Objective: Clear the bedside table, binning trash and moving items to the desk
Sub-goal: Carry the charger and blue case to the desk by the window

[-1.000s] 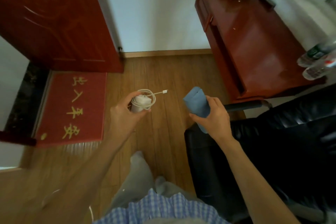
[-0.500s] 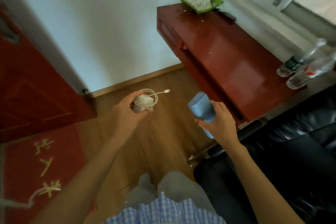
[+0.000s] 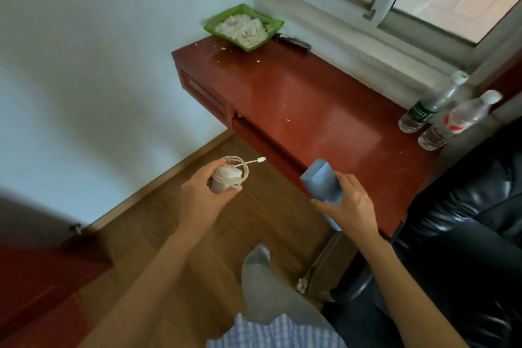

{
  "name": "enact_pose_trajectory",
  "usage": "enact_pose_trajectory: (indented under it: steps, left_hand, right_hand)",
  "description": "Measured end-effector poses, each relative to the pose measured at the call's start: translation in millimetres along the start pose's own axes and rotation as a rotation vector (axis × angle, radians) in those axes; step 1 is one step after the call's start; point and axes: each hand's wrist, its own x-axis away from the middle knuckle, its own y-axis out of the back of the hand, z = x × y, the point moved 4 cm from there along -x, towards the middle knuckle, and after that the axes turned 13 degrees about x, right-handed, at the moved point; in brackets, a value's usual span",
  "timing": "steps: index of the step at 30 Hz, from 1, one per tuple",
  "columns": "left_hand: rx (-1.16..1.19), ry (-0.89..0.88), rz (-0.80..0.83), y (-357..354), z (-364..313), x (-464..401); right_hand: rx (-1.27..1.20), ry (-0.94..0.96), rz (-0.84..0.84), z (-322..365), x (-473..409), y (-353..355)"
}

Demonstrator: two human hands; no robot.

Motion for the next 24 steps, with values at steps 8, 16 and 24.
enact_pose_trajectory:
  steps: [8, 16, 24]
  left_hand:
    - [0.050, -0.092, 0.085, -55.8, -16.2, -151.3]
    - [0.061, -0.107, 0.232, -110.1, -6.8, -258.6]
    - [0.092, -0.204, 0.398, -156.5, -5.7, -381.2]
  right_hand:
    - [0.008, -0.101, -0.022, -20.5, -117.8, -12.7]
    - [0.058, -0.211, -0.017, -38.9, -196.7, -27.1]
    - [0.137, -0.396, -0.023, -47.6, -266.8, -47.2]
